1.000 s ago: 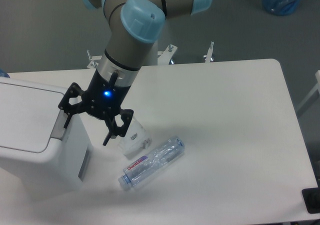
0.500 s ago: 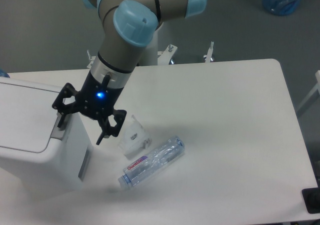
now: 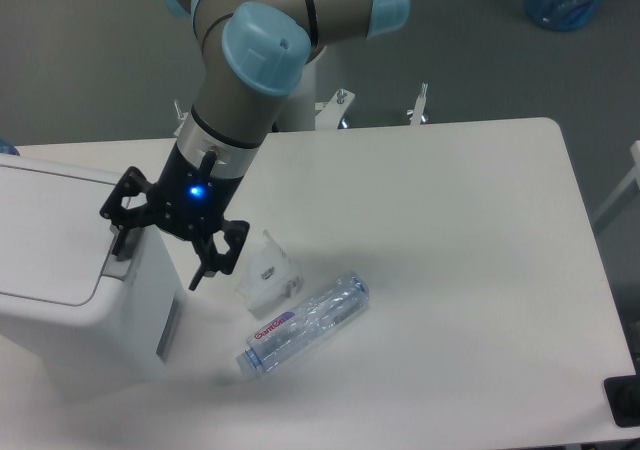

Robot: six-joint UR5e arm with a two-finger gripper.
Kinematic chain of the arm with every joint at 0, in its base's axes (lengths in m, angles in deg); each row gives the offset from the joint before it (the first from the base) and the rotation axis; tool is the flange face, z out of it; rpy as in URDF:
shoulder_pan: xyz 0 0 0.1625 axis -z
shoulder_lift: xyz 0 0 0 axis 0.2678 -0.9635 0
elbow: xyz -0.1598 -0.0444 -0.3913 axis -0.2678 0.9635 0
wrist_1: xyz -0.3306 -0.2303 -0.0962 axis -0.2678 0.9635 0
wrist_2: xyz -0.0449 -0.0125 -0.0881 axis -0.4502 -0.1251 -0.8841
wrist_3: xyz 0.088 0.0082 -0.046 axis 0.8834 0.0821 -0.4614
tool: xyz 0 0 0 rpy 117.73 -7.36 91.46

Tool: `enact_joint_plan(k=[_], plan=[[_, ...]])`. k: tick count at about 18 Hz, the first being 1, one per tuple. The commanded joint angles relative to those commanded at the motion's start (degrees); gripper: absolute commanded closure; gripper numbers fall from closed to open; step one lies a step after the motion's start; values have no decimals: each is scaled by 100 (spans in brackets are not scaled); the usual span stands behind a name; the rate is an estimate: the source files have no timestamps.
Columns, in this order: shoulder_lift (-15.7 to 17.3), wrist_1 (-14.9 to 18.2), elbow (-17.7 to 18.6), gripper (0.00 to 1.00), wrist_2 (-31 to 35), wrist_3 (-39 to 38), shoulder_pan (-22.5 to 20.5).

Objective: Open the trash can

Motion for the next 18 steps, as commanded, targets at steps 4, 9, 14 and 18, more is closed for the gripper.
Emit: enact_joint_plan(k=[4, 9, 14, 18], plan=[[-9, 0, 0, 0, -9, 9, 9], [0, -44, -17, 0, -9, 0, 9], [9, -473, -114, 0, -9, 52, -9], [-26, -1063, -106, 0, 472, 525, -271]])
